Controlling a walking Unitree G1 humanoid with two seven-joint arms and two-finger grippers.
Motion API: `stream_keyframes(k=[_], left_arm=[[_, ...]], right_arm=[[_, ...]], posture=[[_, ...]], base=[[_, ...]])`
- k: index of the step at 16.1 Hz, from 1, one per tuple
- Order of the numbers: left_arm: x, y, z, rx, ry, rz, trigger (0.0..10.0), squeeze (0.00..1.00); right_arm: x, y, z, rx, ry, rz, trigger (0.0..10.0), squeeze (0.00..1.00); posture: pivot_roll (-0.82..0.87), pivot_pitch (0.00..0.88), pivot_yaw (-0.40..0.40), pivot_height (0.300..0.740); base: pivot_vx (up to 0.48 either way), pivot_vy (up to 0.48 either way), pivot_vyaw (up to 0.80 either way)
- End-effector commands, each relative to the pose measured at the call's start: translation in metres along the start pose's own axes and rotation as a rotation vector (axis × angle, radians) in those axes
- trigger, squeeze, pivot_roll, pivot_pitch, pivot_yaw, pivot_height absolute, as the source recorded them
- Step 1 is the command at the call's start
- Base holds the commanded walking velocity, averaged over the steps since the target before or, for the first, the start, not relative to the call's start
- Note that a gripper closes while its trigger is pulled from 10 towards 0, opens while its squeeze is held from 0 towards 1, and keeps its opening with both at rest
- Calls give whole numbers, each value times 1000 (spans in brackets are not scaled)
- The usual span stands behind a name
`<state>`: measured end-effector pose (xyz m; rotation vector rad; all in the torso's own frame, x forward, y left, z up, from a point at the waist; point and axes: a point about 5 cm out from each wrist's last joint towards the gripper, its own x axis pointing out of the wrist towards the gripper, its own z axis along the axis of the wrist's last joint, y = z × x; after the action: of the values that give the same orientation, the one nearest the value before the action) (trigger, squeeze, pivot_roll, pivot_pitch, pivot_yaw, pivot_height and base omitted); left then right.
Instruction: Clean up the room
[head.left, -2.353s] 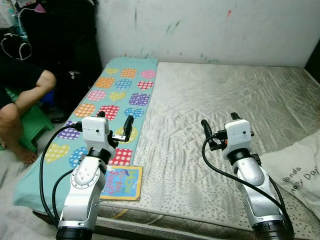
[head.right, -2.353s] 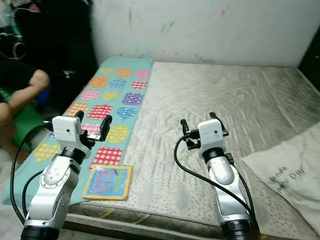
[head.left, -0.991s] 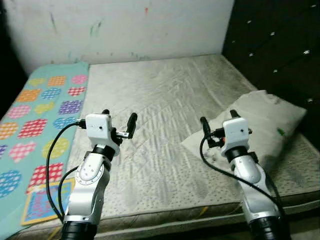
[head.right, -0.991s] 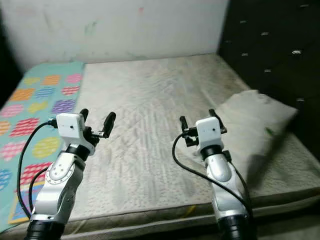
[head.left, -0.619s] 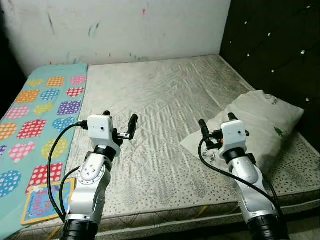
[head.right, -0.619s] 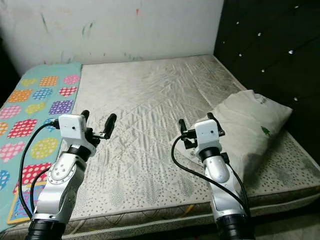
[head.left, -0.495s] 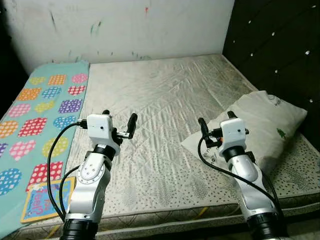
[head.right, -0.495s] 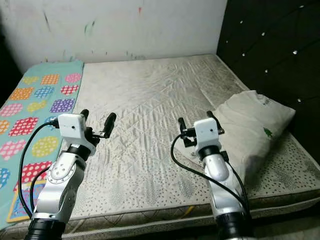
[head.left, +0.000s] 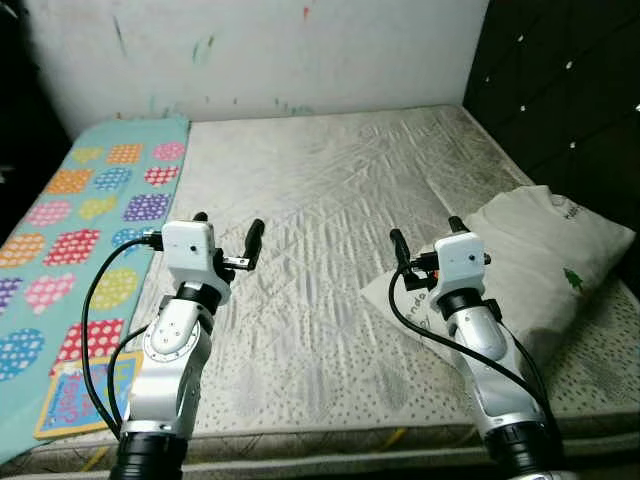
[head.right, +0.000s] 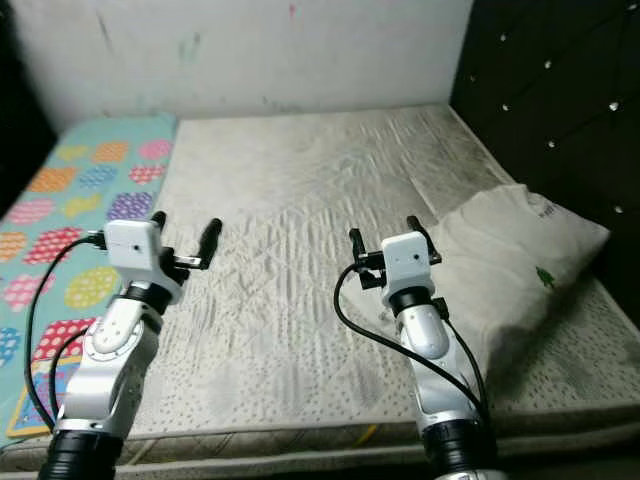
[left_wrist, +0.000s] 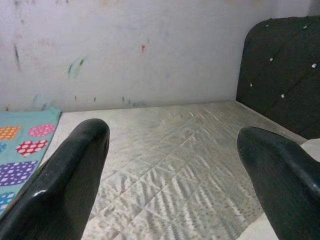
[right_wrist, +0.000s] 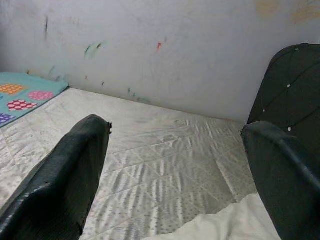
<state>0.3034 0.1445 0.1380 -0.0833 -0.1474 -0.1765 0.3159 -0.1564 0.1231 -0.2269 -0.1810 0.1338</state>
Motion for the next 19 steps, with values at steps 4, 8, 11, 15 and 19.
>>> stream_keyframes(k=[4,8,11,15,19], left_arm=[[2,-4,-1,2,2,-4,10000,0],[1,-4,-1,-15,-1,-1,10000,0],[1,-5,-1,-19,-7,0,10000,0],[1,-5,-1,-30,-12,1,10000,0],[4,-4,1,-24,-22,14,10000,0]], right_arm=[[2,-4,1,-6,0,-2,10000,0],[2,-4,1,-8,-2,-1,10000,0],[1,-5,1,-9,-3,-1,10000,0],[1,-6,1,-13,-4,1,10000,0],[2,-14,9,-26,-31,-12,10000,0]], posture=[[-91,0,56,740],[-94,0,55,740],[-95,0,52,740],[-96,0,48,740],[-123,0,61,740]], base=[[0,-242,0],[0,0,0],[0,0,0],[0,0,0],[0,0,0]])
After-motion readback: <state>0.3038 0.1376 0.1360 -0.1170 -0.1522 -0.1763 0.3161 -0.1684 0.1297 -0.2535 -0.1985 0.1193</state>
